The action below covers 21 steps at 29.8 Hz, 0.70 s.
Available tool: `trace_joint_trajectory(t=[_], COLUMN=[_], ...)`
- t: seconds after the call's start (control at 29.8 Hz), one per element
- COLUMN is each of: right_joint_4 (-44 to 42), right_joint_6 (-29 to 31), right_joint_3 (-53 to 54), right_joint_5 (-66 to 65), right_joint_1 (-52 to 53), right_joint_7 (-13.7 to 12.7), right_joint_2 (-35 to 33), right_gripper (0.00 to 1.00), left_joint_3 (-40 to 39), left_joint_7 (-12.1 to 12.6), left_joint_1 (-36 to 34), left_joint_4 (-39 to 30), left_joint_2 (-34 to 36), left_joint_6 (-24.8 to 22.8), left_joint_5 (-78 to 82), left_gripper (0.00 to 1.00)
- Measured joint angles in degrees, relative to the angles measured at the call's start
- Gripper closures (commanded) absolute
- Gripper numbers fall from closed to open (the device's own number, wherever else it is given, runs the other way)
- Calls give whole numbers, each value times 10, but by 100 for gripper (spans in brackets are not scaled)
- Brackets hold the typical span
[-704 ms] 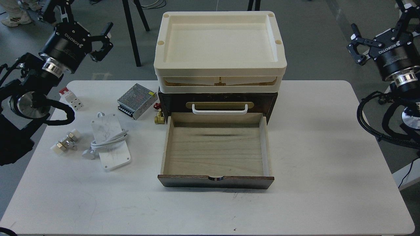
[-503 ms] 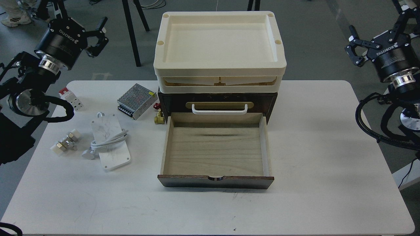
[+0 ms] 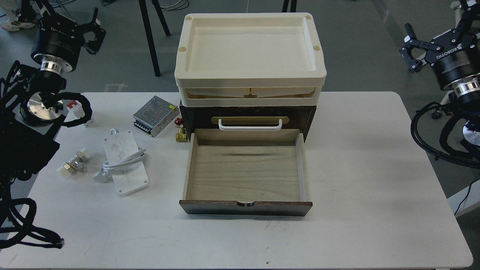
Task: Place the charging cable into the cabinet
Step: 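Move the left arm down and outward toward the white charger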
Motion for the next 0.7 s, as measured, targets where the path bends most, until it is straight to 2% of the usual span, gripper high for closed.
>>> trace_joint_trajectory(t=[0.17,0.37,0.44,0.6,0.7], right_joint_4=[0,0,0,-5,-9], right_joint_6=[0,0,0,0,0], right_joint_3=[0,2,2,2,2], right_joint_5=[0,0,0,0,-1], right_joint_1=[1,2,1,-5,-7], right_joint_7=[0,0,0,0,0], right_joint_2=[-2,-11,-14,-17,-29], right_gripper=[0,0,0,0,0], left_joint_3=[-8,-67,-82,-97,-91], left_joint_7=[-6,-64,-69,-71,-71], left_joint_1=[-2,7,17,44,47], left_joint_4=[2,-27,-65,-258,-344], left_joint_2=[1,3,12,90,135], left_joint_6=[0,0,0,0,0], left_joint_5=[-1,-8,-10,15,100], left_gripper=[0,0,0,0,0])
